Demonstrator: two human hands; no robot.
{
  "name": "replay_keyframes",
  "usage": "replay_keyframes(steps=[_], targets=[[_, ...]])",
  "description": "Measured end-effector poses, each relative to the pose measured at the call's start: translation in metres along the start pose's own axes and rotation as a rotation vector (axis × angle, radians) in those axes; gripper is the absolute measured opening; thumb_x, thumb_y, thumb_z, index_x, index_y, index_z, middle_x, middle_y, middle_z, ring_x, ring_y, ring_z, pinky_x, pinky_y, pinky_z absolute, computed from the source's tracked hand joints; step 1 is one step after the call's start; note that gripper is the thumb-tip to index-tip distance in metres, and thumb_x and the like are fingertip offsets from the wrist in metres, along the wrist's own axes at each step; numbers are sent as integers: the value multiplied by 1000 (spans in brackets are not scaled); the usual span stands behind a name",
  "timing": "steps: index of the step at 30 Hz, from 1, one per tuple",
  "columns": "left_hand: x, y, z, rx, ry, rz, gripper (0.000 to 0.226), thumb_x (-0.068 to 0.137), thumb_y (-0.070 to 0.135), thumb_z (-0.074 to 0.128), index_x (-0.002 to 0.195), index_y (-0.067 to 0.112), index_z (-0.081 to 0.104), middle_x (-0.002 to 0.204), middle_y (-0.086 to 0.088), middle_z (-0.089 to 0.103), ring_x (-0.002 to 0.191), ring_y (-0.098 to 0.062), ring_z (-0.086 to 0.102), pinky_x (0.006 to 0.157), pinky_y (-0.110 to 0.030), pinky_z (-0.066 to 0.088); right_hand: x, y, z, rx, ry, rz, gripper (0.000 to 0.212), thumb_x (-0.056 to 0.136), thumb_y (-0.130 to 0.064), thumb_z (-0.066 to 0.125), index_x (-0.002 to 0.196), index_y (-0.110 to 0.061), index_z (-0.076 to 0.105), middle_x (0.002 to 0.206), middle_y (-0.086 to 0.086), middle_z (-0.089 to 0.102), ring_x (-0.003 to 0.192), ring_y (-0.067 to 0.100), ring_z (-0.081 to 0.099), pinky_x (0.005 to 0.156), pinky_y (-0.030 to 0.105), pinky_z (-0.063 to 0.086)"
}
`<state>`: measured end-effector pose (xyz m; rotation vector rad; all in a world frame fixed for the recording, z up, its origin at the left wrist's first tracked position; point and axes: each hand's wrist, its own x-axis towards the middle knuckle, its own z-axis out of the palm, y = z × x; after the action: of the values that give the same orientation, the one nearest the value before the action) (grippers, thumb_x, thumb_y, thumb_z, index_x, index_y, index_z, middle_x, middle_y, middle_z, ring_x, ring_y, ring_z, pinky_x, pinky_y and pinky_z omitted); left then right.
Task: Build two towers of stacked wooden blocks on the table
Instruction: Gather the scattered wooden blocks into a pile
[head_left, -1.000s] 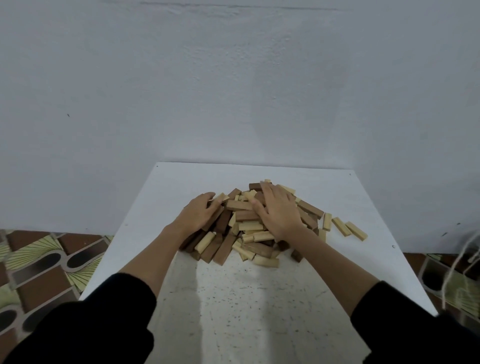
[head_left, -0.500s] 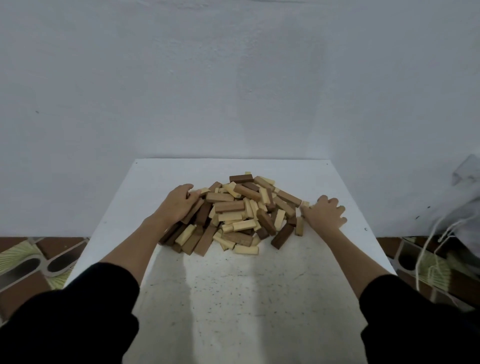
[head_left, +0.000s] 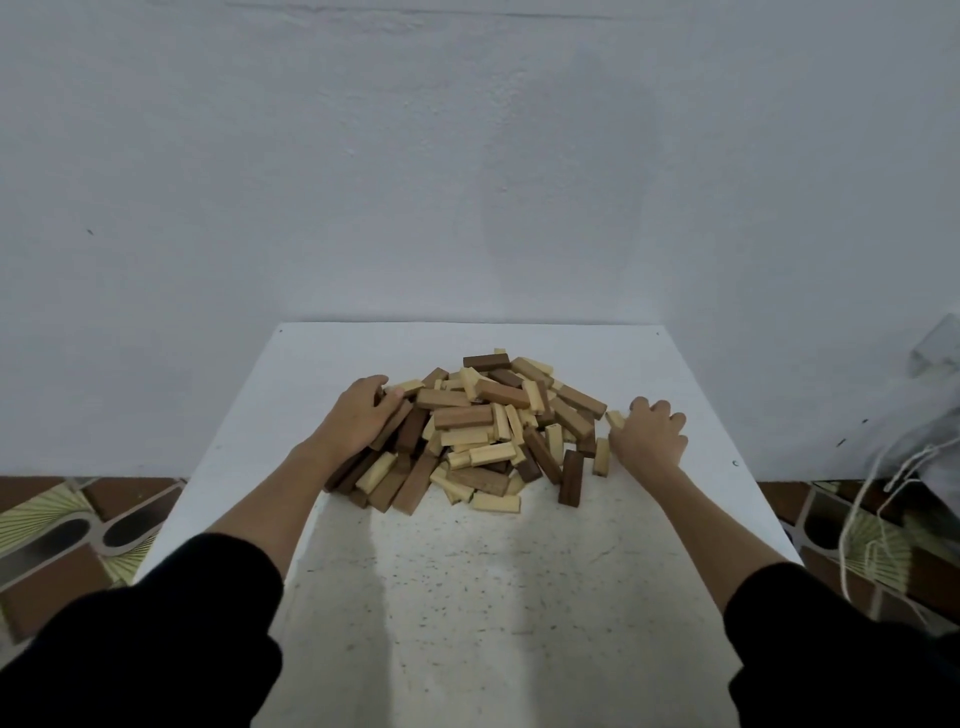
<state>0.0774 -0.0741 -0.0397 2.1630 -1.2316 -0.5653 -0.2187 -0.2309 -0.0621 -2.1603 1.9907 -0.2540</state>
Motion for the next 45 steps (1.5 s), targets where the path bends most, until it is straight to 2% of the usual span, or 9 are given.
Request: replay_keyframes(steps=[4,7,9,14,19,27,34,41,45], targets=[[-2,-4,-2,-49,37,-16,47,101,33,39,138,4,42,141,-11,45,131,-24,40,107,-32,28,0,-2,-6,134,23,25,39,90,-28,53,121,-4,47,122,17,46,114,34,39,85,39,37],[-2,-11,-4,-94,100,-21,21,101,29,39,100,16,55,102,-1,55,97,-14,49,88,-27,33,-5,-19,-17,381,78,11,43,90,-36,53,120,-5,51,123,16,49,116,33,39,88,39,35],[-3,-17,-5,-118,132,-10,21,101,29,39,90,22,55,92,6,53,92,-11,47,86,-28,33,-14,-39,-24,501,102,-111,43,87,-35,57,119,-6,54,121,13,53,115,30,44,88,35,36],[-9,-30,1,-154,135,4,32,101,38,36,111,22,62,115,-3,58,122,-24,40,97,-32,30,-71,-82,-24,635,62,-580,36,85,-20,63,118,-9,55,110,1,49,108,15,42,93,31,37],[-23,-25,3,-187,150,34,36,102,28,37,129,11,55,123,-9,51,130,-25,34,100,-27,24,-82,-96,6,448,59,-952,43,79,-27,56,116,-5,58,117,9,56,112,28,49,97,32,33],[-33,-35,11,-232,169,66,62,90,58,42,141,23,40,147,-6,35,141,-20,20,109,-29,20,-76,-92,20,416,168,-954,45,80,-34,56,120,-14,47,125,12,55,114,34,52,94,51,44],[-49,-40,19,-40,172,253,109,60,87,49,149,30,21,158,-3,5,146,-19,3,116,-47,18,-80,-69,24,261,264,-832,83,79,-66,51,136,-8,44,147,17,34,134,35,33,109,56,25],[-63,-48,29,286,200,382,115,53,93,50,149,42,12,159,4,1,145,-28,6,104,-61,30,-96,-49,39,115,145,-757,112,59,-96,28,147,-30,7,157,5,-6,143,38,-2,108,59,1],[-59,-49,38,335,151,357,114,54,94,46,149,41,13,160,7,2,145,-34,0,107,-61,28,-97,-50,47,58,136,-776,101,64,-93,29,146,-36,13,157,9,-3,142,40,-4,103,68,12]])
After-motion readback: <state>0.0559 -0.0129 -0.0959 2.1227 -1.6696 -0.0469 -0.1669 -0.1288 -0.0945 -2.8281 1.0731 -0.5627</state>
